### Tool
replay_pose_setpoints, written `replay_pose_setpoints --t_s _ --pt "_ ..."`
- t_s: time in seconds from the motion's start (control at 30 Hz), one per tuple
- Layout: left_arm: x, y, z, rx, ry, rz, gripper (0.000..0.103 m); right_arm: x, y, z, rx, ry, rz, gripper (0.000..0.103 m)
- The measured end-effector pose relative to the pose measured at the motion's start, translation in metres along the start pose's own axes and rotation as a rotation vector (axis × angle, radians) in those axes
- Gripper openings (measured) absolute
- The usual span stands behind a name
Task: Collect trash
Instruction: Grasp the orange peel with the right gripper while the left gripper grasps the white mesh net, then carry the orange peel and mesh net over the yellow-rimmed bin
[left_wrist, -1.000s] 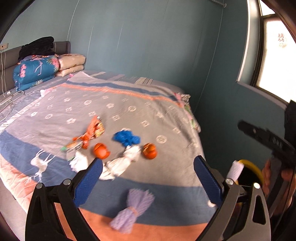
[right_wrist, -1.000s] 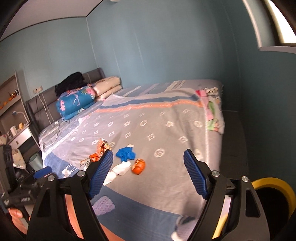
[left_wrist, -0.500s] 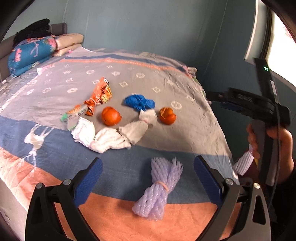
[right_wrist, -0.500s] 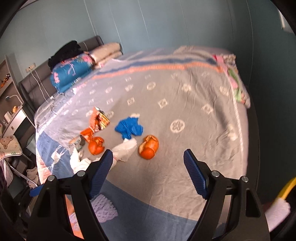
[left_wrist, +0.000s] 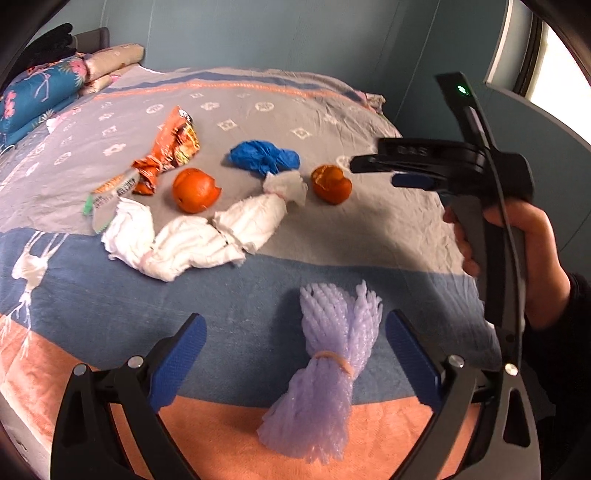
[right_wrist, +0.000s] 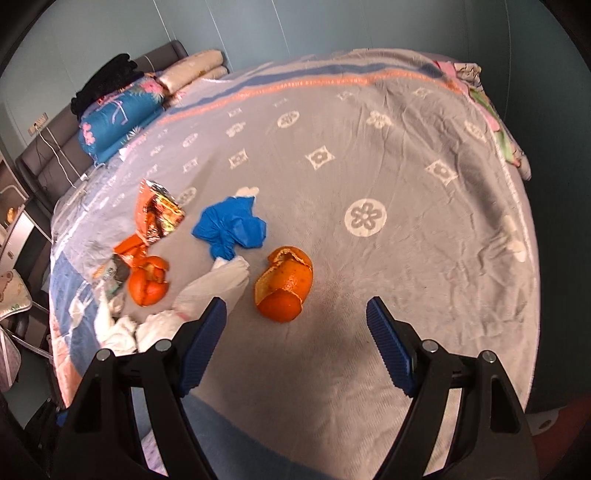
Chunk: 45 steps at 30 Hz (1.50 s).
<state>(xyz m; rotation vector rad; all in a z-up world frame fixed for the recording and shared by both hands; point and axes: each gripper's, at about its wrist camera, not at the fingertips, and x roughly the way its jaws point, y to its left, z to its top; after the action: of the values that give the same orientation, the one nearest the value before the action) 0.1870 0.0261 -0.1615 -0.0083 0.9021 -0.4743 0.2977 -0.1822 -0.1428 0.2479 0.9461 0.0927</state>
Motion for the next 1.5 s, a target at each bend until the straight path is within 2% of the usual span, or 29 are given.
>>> replay_pose_setpoints --t_s 0.23,0.3,0.33,0.4,0.5,0.57,0.63,0.73,0.93,1.13,1.33,1.5 --pt "0.019 -0.004 0.002 0.004 0.05 -0.043 0.077 0.034 0.003 0.004 0.003 0.029 -0.007 0.074" --pt "0.025 -0.004 0.003 0.0 0.063 -0.053 0.072 0.041 0.003 0.005 0.013 0.042 -0.002 0.071" --pt "0.029 -0.004 0.004 -0.001 0.074 -0.061 0.067 0.046 0.002 0.006 0.021 0.051 -0.001 0.067" --pt "0.035 -0.006 0.004 0.007 0.089 -0.071 0.061 0.053 0.0 0.007 0.041 0.063 0.007 0.066" --pt "0.042 -0.012 0.002 0.026 0.108 -0.091 0.051 0.062 -0.003 0.01 0.062 0.074 0.015 0.058" --pt "0.044 -0.015 0.002 0.035 0.114 -0.099 0.045 0.064 -0.003 0.01 0.062 0.077 0.009 0.047" --pt "0.045 -0.018 0.002 0.038 0.117 -0.114 0.034 0.066 -0.003 0.01 0.063 0.079 0.006 0.04" --pt "0.045 -0.022 0.001 0.05 0.114 -0.121 0.028 0.068 -0.002 0.009 0.069 0.088 0.029 0.031" --pt "0.038 -0.026 -0.002 0.068 0.1 -0.121 0.023 0.064 0.001 0.008 0.059 0.068 0.025 0.025" --pt "0.03 -0.022 0.002 0.058 0.078 -0.107 0.022 0.04 0.0 0.008 0.05 0.028 0.052 0.024" --pt "0.017 -0.016 0.006 0.027 0.05 -0.09 0.022 -0.008 -0.005 0.004 0.053 -0.031 0.103 0.024" --pt "0.008 -0.007 0.012 -0.037 0.025 -0.078 0.022 -0.056 -0.005 -0.003 0.039 -0.078 0.139 0.024"
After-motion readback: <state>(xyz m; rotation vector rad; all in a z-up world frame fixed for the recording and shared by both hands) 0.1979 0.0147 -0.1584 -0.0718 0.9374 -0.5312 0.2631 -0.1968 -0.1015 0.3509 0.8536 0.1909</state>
